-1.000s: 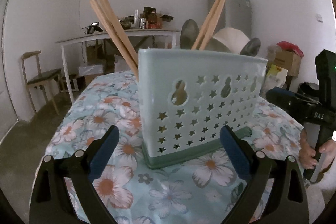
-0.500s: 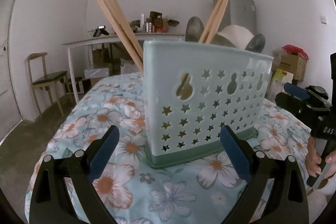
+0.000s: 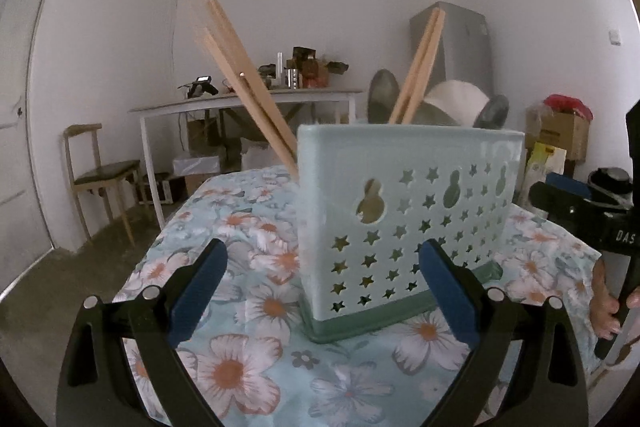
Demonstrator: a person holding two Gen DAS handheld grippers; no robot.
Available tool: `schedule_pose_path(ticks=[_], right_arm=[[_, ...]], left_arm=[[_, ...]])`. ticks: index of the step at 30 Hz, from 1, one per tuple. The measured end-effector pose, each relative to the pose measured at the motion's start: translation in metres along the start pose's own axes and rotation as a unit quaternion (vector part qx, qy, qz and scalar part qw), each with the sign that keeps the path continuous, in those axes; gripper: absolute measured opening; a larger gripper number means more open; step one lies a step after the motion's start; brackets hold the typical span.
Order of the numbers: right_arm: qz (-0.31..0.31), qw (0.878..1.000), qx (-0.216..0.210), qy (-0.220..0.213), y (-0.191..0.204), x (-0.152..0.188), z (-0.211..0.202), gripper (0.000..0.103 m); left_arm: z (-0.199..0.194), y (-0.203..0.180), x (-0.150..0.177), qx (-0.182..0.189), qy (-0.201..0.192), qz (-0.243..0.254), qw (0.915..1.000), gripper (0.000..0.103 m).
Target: Organize utensils
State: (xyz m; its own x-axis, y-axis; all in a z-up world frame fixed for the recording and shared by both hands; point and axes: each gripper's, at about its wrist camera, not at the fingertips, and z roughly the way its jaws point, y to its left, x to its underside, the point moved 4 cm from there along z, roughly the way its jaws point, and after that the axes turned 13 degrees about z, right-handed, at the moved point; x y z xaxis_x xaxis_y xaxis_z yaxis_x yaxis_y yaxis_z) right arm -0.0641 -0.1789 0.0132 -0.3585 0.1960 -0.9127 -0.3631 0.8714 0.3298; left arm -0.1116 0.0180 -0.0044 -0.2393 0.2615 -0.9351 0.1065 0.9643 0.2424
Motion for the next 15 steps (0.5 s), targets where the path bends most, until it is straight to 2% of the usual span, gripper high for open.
schedule_pose_path(ticks=[3, 10, 15], right_arm=[[-0.009, 1.000, 0.000, 0.014, 0.002, 0.003, 0.003, 0.095], [-0.060, 0.998, 0.016, -0.011, 0.019, 0.011, -0.003, 0.095], [-0.046, 0.999, 0.017, -0.008, 0.014, 0.009, -0.001, 0.095]], left_arm=[[-0.001, -0.001, 0.002, 0.002, 0.000, 0.000, 1.0000, 0.094], [-0.003, -0.006, 0.005, -0.002, 0.001, 0.005, 1.0000, 0.095], [-0.003, -0.003, 0.005, 0.003, 0.000, -0.009, 1.0000, 0.097]])
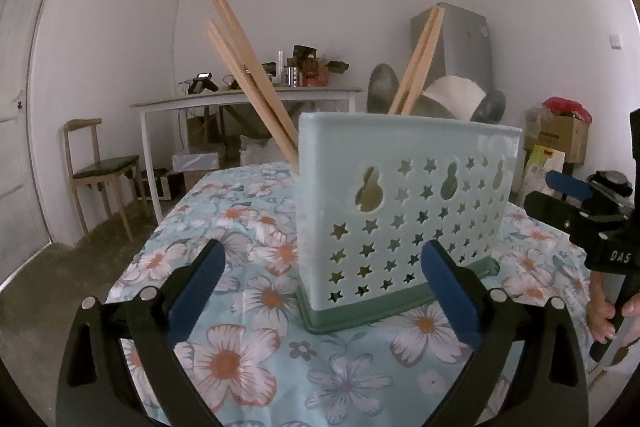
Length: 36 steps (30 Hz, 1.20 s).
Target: Organize utensils
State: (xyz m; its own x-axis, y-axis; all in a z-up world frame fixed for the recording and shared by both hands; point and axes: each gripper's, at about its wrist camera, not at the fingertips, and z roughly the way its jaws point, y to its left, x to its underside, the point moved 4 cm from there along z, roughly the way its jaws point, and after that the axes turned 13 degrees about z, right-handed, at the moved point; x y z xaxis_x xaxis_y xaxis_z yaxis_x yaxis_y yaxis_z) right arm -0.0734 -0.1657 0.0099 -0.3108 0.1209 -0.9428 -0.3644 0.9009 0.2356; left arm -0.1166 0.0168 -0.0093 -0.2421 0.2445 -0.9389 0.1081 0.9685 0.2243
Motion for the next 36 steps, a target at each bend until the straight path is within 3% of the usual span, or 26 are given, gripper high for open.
schedule_pose_path(ticks=[36], right_arm=[[0.005, 1.000, -0.002, 0.005, 0.0014, 0.0019, 0.0022, 0.095]], left_arm=[[0.0009, 0.0020, -0.0003, -0.013, 0.017, -0.002, 0.9998, 0.098]])
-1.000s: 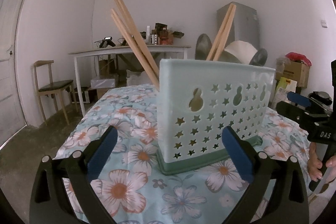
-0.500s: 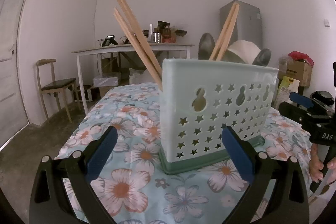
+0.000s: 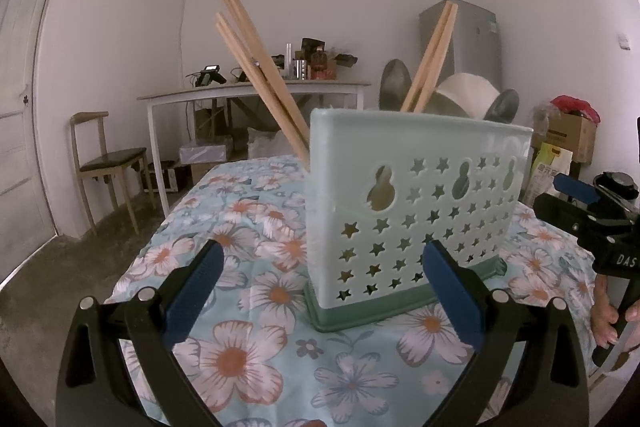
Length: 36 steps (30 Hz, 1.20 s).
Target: Organize utensils
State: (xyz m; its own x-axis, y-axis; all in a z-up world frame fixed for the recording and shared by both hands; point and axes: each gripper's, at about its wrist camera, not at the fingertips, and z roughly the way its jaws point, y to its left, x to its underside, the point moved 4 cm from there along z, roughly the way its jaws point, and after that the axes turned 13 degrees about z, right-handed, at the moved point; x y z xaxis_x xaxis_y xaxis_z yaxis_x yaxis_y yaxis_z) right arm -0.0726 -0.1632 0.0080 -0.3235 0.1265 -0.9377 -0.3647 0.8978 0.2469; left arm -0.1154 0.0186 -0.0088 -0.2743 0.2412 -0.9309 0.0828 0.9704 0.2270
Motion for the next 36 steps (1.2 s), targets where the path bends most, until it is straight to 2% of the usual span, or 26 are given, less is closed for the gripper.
schedule_pose_path(ticks=[36], right_arm=[[0.001, 1.000, -0.002, 0.004, -0.0019, 0.0003, -0.0003, 0.095]], left_arm=[[0.0055, -0.0017, 0.0016, -0.002, 0.009, 0.017, 0.9998, 0.098]])
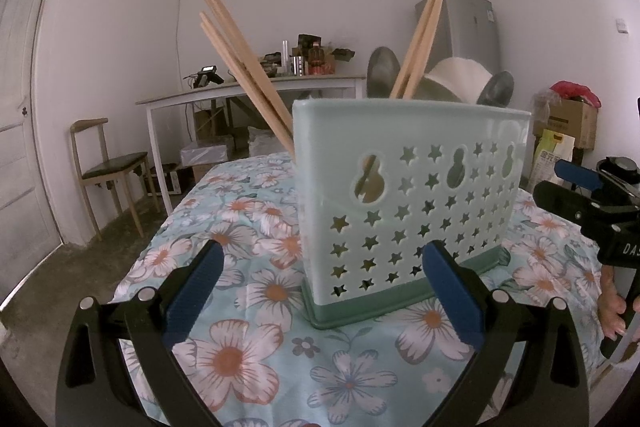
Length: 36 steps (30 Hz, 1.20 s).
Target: Organize utensils
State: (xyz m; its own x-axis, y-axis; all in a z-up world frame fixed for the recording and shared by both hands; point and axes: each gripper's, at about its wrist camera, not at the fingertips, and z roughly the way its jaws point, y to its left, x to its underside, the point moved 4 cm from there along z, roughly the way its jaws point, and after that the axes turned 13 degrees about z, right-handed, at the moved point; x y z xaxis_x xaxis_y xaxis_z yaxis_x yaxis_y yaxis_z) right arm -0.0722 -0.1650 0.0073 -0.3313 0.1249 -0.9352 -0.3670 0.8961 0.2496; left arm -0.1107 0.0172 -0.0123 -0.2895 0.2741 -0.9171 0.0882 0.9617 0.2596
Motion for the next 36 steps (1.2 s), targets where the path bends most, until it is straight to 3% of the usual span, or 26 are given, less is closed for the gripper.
schedule_pose_path(ticks=[36], right_arm=[[-0.002, 1.000, 0.000, 0.000, -0.0012, 0.0001, -0.0005, 0.095]], left_arm=[[-0.0002, 0.0016, 0.0020, -0.003, 0.005, 0.005, 1.0000, 0.098]])
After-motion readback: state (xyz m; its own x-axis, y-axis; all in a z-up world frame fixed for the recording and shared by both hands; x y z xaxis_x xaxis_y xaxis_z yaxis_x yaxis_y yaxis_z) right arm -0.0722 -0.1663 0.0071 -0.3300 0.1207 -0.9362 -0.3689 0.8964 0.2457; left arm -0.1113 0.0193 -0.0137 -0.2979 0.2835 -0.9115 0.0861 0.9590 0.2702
